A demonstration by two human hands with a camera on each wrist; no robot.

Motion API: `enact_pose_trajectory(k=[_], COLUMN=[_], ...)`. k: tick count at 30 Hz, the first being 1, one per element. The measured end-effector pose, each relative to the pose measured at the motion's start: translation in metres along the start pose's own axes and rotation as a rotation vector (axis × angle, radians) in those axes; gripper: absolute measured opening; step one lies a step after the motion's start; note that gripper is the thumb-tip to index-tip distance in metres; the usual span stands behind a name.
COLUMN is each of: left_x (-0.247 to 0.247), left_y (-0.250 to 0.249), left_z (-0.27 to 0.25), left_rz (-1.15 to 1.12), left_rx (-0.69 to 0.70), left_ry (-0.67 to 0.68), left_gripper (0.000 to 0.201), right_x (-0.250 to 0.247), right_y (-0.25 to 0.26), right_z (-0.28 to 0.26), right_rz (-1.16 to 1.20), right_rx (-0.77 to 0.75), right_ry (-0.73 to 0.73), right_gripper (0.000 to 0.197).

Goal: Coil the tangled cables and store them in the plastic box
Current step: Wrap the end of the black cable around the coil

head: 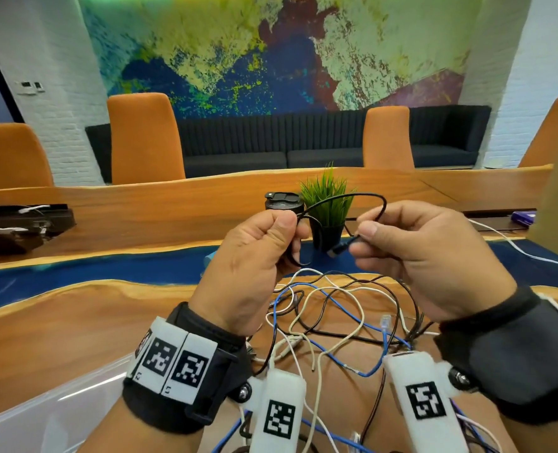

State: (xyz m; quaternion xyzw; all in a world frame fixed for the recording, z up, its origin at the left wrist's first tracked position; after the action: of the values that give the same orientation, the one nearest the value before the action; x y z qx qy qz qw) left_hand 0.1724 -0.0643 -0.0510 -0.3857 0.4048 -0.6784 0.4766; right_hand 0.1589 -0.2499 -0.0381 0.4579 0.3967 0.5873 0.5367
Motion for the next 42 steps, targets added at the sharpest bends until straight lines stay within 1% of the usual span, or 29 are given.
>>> enact_pose_trajectory(k=[1, 3, 6, 8, 10, 12, 13, 15, 16, 18, 20, 21, 23, 25, 26, 28, 29, 30, 31, 32, 34, 36, 39, 40, 42], left_x=[0.003, 0.008, 0.010, 0.012, 0.017, 0.020, 0.020, 0.019, 0.019, 0.017, 0.015, 0.013, 0.006, -0.007, -0.014, -0.022, -0.022, -0.019, -0.015, -0.010, -0.003, 0.000, 0.000, 0.001, 0.002], left_y=[0.001, 0.003, 0.002, 0.001, 0.001, 0.003, 0.003, 0.002, 0.000, -0.003, -0.005, -0.004, -0.004, -0.005, -0.006, -0.007, -0.006, -0.004, -0.002, 0.000, 0.001, -0.001, -0.001, 0.000, 0.002], left_z=[-0.001, -0.002, -0.003, -0.003, -0.005, -0.005, -0.006, -0.007, -0.008, -0.009, -0.009, -0.008, -0.005, 0.000, 0.002, 0.004, 0.004, 0.003, 0.003, 0.002, 0.001, 0.001, 0.002, 0.002, 0.001], left_rz=[-0.009, -0.027, -0.067, -0.100, -0.165, -0.199, -0.180, -0.094, -0.045, 0.058, 0.164, 0.206, 0.219, 0.148, 0.104, 0.011, -0.038, -0.089, -0.139, -0.185, -0.263, -0.315, -0.287, -0.261, -0.222], left_rx=[0.005, 0.012, 0.016, 0.019, 0.015, 0.020, 0.030, 0.062, 0.079, 0.107, 0.125, 0.130, 0.119, 0.079, 0.055, 0.003, -0.032, -0.067, -0.099, -0.125, -0.153, -0.154, -0.129, -0.120, -0.104], left_ry=[0.015, 0.036, 0.040, 0.051, 0.079, 0.103, 0.100, 0.079, 0.072, 0.040, 0.011, 0.003, -0.020, -0.074, -0.106, -0.135, -0.126, -0.102, -0.070, -0.038, 0.016, 0.048, 0.063, 0.064, 0.061], left_gripper=[0.025, 0.025, 0.026, 0.025, 0.024, 0.024, 0.023, 0.024, 0.025, 0.025, 0.026, 0.027, 0.027, 0.028, 0.027, 0.026, 0.025, 0.024, 0.024, 0.023, 0.021, 0.019, 0.021, 0.022, 0.022], right_x=[0.005, 0.011, 0.016, 0.019, 0.024, 0.031, 0.033, 0.035, 0.036, 0.038, 0.038, 0.037, 0.028, 0.011, 0.001, -0.015, -0.018, -0.018, -0.015, -0.013, -0.010, -0.010, 0.000, 0.006, 0.017], right_y=[-0.003, -0.008, -0.015, -0.020, -0.026, -0.032, -0.034, -0.036, -0.037, -0.037, -0.034, -0.030, -0.023, -0.016, -0.012, -0.005, -0.003, -0.001, -0.001, -0.003, -0.006, -0.008, -0.014, -0.016, -0.020], right_z=[0.000, -0.001, -0.001, -0.001, -0.003, -0.005, -0.007, -0.009, -0.011, -0.015, -0.016, -0.016, -0.010, -0.002, 0.002, 0.008, 0.009, 0.009, 0.007, 0.006, 0.007, 0.009, 0.008, 0.006, 0.003], right_rz=[0.103, 0.224, 0.283, 0.345, 0.428, 0.505, 0.535, 0.547, 0.510, 0.362, 0.225, 0.168, 0.062, -0.089, -0.215, -0.602, -0.791, -0.922, -0.971, -0.960, -0.814, -0.482, 0.172, 0.318, 0.493], right_rx=[0.049, 0.127, 0.185, 0.219, 0.270, 0.315, 0.326, 0.326, 0.317, 0.298, 0.277, 0.252, 0.192, 0.113, 0.040, -0.146, -0.225, -0.272, -0.298, -0.311, -0.307, -0.252, -0.045, 0.022, 0.115], right_ry=[0.026, 0.077, 0.139, 0.189, 0.278, 0.400, 0.461, 0.551, 0.580, 0.595, 0.558, 0.534, 0.434, 0.271, 0.183, 0.009, -0.057, -0.106, -0.133, -0.139, -0.137, -0.138, -0.062, -0.030, 0.035], right_gripper=[0.005, 0.007, 0.015, 0.015, 0.014, 0.024, 0.031, 0.037, 0.036, 0.025, 0.009, 0.006, 0.011, 0.016, 0.016, 0.013, 0.013, 0.014, 0.015, 0.017, 0.020, 0.016, 0.007, 0.008, 0.009])
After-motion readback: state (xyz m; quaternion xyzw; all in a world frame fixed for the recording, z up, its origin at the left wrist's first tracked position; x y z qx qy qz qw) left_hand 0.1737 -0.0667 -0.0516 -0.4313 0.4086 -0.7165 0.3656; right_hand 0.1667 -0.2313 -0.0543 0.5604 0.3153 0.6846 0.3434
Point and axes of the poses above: each hand's wrist, its own z-axis towards the middle knuckle, its own x-axis out of the palm, y = z × x, the point moved 4 cm from there along z, towards the middle knuckle, and after that the axes turned 2 degrees about y, right-handed, at the moved point
